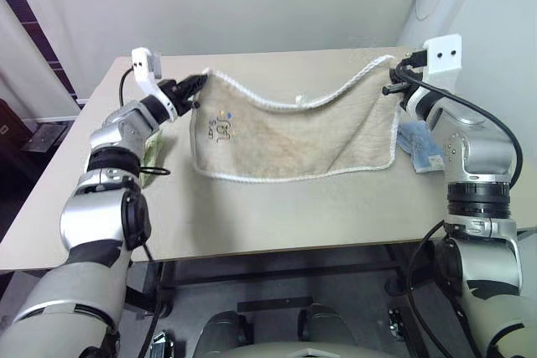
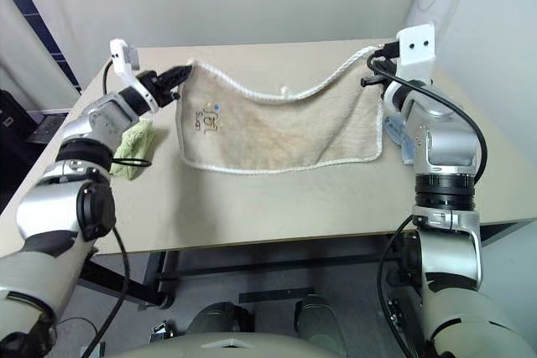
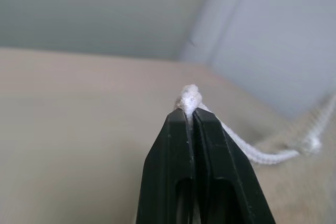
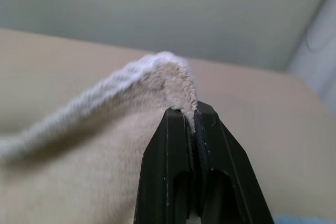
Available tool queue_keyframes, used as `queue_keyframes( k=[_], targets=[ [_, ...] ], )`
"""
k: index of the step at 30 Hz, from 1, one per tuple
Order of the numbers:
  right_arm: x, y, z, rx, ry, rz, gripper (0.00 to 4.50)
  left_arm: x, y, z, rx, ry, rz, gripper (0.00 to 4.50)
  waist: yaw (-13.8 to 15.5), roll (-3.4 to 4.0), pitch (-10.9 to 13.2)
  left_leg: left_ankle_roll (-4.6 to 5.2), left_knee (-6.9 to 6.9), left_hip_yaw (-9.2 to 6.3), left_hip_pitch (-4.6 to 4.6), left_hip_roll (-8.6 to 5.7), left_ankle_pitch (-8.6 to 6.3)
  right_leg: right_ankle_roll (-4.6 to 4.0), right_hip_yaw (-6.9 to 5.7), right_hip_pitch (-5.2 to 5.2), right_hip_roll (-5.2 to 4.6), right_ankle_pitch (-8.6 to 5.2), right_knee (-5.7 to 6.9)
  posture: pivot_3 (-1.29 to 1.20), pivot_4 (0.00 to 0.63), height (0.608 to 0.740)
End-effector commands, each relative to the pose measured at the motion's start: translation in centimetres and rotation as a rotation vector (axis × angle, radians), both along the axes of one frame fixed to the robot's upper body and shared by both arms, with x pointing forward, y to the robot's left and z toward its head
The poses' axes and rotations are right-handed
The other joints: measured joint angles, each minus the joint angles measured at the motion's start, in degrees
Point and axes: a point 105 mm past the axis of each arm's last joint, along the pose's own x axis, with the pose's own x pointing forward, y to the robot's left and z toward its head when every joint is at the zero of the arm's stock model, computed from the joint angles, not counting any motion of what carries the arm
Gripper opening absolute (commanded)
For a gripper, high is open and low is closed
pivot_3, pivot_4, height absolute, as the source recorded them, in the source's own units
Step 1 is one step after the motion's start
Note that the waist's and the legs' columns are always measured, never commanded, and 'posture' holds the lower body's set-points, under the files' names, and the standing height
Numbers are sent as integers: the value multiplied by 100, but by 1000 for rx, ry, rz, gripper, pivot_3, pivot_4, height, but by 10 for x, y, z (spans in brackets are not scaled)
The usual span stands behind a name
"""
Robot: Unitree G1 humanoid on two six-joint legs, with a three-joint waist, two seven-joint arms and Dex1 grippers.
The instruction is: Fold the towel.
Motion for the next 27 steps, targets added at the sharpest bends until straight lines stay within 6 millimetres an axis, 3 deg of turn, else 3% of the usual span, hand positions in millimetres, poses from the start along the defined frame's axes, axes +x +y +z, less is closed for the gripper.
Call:
queue_keyframes(
  k=[1, 7, 12, 15, 19, 22, 27],
  targets=[
    [12, -6, 30, -14, -115, -15, 0, 8, 5, 34, -28, -81, 97, 48, -12, 3, 2, 0, -3, 2, 1, -1, 0, 0, 0, -2, 1, 0, 1, 0, 0, 740],
    [30, -19, 70, 94, -257, -75, 0, 11, 9, 61, -8, -152, 161, 48, -44, 14, 23, -10, -9, 12, 1, -1, 6, 2, 2, -10, 7, 0, 7, 0, 0, 740],
    [21, -11, 60, 131, -286, 42, 0, 3, 20, 67, 35, -241, 145, 48, -30, 8, 22, -11, -13, 24, 2, 1, 6, 6, 1, -5, 8, -2, 2, 0, 0, 740],
    [-3, -2, 31, 148, -254, 139, 0, -5, 16, 39, 141, -203, 10, 48, 3, 7, 21, -11, -10, 26, 5, 0, 6, 10, 1, 3, 6, -4, 1, 0, 0, 740],
    [-56, 18, -6, 204, -171, 296, 0, -32, 5, 0, 230, -157, -300, 48, 6, 14, 24, -13, -10, 27, 6, 0, 7, 14, 1, -1, 4, -7, 12, 0, 0, 740],
    [-109, 26, -33, 221, -61, 415, 0, -62, 15, -35, 297, -62, -514, 48, 7, 13, 25, -11, -1, 23, 0, 2, 6, 12, 1, -6, 5, -7, 14, 0, 0, 740],
    [-150, 23, -54, 211, 52, 436, 0, -88, 37, -58, 324, 15, -588, 48, 4, 0, 32, -10, 10, 7, 16, 23, 4, -35, 5, 7, 5, -4, 8, 0, 0, 740]
  ],
)
